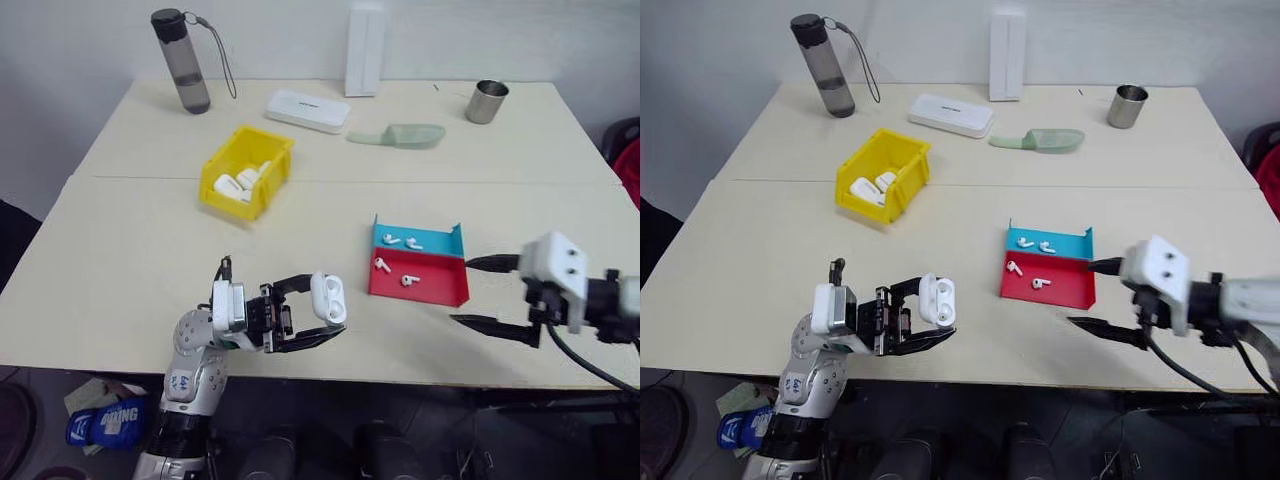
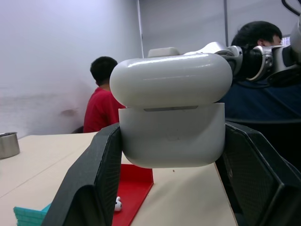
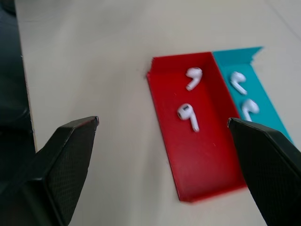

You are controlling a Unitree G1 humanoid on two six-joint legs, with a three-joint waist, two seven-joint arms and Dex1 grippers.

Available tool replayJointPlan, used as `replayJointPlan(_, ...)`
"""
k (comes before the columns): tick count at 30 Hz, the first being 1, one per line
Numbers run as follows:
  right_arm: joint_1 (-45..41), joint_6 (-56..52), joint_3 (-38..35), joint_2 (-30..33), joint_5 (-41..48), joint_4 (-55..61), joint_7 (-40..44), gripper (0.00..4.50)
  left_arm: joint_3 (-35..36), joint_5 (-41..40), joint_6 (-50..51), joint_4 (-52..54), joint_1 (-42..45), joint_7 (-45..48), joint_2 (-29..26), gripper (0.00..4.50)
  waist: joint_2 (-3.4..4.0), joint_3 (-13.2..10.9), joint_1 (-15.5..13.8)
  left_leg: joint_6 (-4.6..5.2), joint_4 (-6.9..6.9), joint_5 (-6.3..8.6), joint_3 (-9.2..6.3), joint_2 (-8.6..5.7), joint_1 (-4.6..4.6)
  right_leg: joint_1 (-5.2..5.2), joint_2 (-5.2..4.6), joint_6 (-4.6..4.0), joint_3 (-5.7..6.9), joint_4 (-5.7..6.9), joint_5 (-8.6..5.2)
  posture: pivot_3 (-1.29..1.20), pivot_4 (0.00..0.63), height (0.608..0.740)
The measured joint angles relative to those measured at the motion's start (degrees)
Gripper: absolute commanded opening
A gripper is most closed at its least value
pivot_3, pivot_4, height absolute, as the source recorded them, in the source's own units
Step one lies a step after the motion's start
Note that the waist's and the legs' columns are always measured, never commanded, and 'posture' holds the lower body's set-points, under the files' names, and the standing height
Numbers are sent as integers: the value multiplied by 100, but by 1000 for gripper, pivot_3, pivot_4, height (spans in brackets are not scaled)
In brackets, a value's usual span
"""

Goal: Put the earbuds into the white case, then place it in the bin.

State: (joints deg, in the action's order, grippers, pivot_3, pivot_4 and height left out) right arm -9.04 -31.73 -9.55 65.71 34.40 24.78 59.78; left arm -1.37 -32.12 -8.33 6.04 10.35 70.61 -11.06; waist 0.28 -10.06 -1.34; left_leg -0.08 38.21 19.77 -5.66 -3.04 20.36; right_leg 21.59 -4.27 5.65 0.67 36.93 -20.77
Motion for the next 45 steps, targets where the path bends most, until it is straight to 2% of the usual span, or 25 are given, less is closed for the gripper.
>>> replayJointPlan(1,-266,-192,254,42,-5,41,36,4500,-21,-9,-1,6,14,-9,14,2761,0,0,-33,0,1,0,-8,-1,6,1,-2,0,6,-7,0,0,150,740)
replayJointPlan(3,-1357,-767,1302,49,-382,43,110,4500,-21,-34,-15,10,-25,-57,-2,2761,-2,-1,-17,0,5,1,-9,-3,11,3,-5,0,6,-14,0,0,150,740)
replayJointPlan(7,-2556,-1448,2622,-160,-1263,-162,98,4500,-28,-28,-52,-2,-77,-121,-44,2761,-4,-2,-17,0,3,1,-12,-5,19,10,-7,0,7,-18,0,0,150,740)
replayJointPlan(10,-3273,-1596,3443,-444,-1968,-532,164,3861,-16,-31,-44,15,-142,-184,-128,2761,-4,-2,-4,0,-2,1,-9,-7,28,30,-8,0,6,-6,0,0,150,740)
replayJointPlan(12,-3567,-1625,3717,-556,-2243,-698,290,3143,-10,-32,-42,25,-179,-230,-165,2761,-4,-1,-5,-1,0,0,-10,-7,40,47,-8,1,7,6,0,0,150,740)
replayJointPlan(14,-3763,-1626,3861,-671,-2429,-828,388,2473,6,-37,-39,46,-197,-251,-226,2761,-5,0,-3,-2,16,0,-8,-7,86,91,-9,2,7,25,2,0,150,740)
replayJointPlan(18,-4000,-1417,4100,-1006,-2795,-1249,605,2473,16,-41,14,221,-299,-345,-325,2761,-5,-1,4,-2,26,0,-8,-14,94,105,-16,2,7,49,2,0,150,740)
replayJointPlan(23,-4125,-1178,4286,-1134,-3120,-1527,940,2473,5,-58,106,423,-427,-458,-360,2761,-5,0,5,-2,34,0,-8,-15,94,103,-16,2,6,51,2,0,150,740)
replayJointPlan(45,-4243,-309,4325,-1801,-4146,-2584,1466,2473,-190,-56,209,705,-620,-828,-546,2761,-5,0,21,-2,44,0,-8,-16,94,102,-16,2,6,57,2,0,150,740)
